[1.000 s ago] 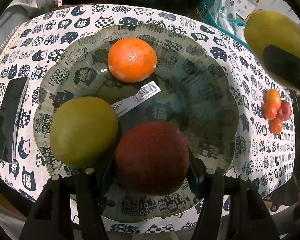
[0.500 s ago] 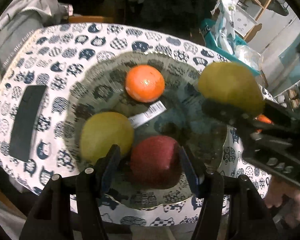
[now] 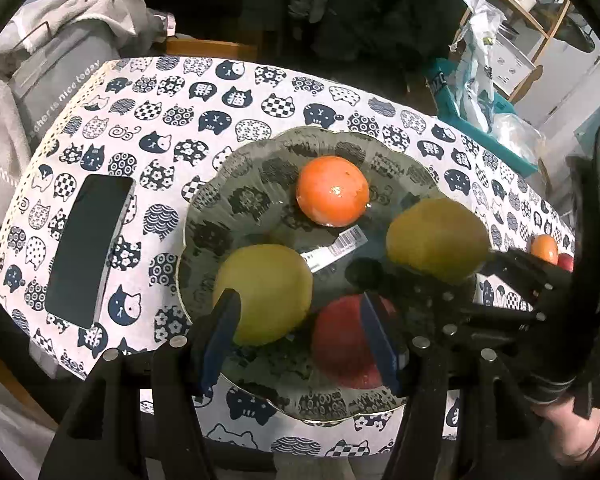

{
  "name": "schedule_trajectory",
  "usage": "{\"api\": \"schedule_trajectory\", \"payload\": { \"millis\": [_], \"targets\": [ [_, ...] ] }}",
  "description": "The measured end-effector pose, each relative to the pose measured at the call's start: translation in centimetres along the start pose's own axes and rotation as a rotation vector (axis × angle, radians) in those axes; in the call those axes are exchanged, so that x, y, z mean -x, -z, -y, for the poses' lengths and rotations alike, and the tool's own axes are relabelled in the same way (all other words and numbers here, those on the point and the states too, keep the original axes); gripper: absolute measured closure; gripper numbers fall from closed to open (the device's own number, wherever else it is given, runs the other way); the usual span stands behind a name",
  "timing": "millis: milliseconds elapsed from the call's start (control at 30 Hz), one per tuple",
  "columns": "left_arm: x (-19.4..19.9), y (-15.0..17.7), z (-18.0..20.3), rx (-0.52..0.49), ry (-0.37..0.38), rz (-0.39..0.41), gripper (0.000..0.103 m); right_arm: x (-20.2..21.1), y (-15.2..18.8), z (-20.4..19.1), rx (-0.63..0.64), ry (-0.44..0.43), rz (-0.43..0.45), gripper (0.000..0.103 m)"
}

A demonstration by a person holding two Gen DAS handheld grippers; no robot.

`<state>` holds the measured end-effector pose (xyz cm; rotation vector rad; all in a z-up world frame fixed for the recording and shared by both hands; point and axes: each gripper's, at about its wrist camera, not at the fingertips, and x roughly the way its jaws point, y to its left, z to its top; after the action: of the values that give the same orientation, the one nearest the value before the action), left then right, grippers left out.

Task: Organize fruits
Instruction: 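Lower the yellow pear into the bowl with the right gripper and open both grippers, then move both grippers back toward the remaining oranges and red apple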

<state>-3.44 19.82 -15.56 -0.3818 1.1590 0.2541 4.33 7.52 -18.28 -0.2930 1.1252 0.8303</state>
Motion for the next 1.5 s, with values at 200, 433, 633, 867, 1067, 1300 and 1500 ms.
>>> {"api": "schedule_trajectory", "payload": {
  "millis": [200, 433, 633, 867, 1067, 1300, 1500],
  "targets": [
    [0.2, -0.2, 0.2, 0.004, -0.006, 0.001, 0.04, -0.4, 0.3, 0.3, -0.014, -0.017, -0.008, 0.047],
    [0.5, -0.1, 0.4, -0.007, -0.034, 0.008, 0.038, -0.2, 0.4, 0.1, -0.007, -0.017, -0.034, 0.047],
    [1.3, -0.1, 1.4, -0.018, -0.034, 0.024, 0.038, 1.1, 0.8, 0.5, -0.008, -0.015, 0.0, 0.047],
    [2.3, -0.5, 2.1, -0.022, -0.035, 0.053, 0.036, 3.3, 0.8, 1.4, -0.022, -0.005, 0.048, 0.047],
    [2.9, -0.9, 3.1, -0.023, -0.018, 0.067, 0.034, 6.3, 0.7, 2.3, -0.038, 0.037, 0.1, 0.042],
    [4.1, -0.9, 5.8, -0.069, 0.017, 0.092, 0.029, 10.5, 0.7, 4.0, -0.09, 0.069, 0.179, 0.033],
    [5.2, -0.8, 7.9, -0.114, 0.034, 0.115, 0.026, 14.2, 1.2, 5.2, -0.125, 0.119, 0.242, 0.024]
  ]
}}
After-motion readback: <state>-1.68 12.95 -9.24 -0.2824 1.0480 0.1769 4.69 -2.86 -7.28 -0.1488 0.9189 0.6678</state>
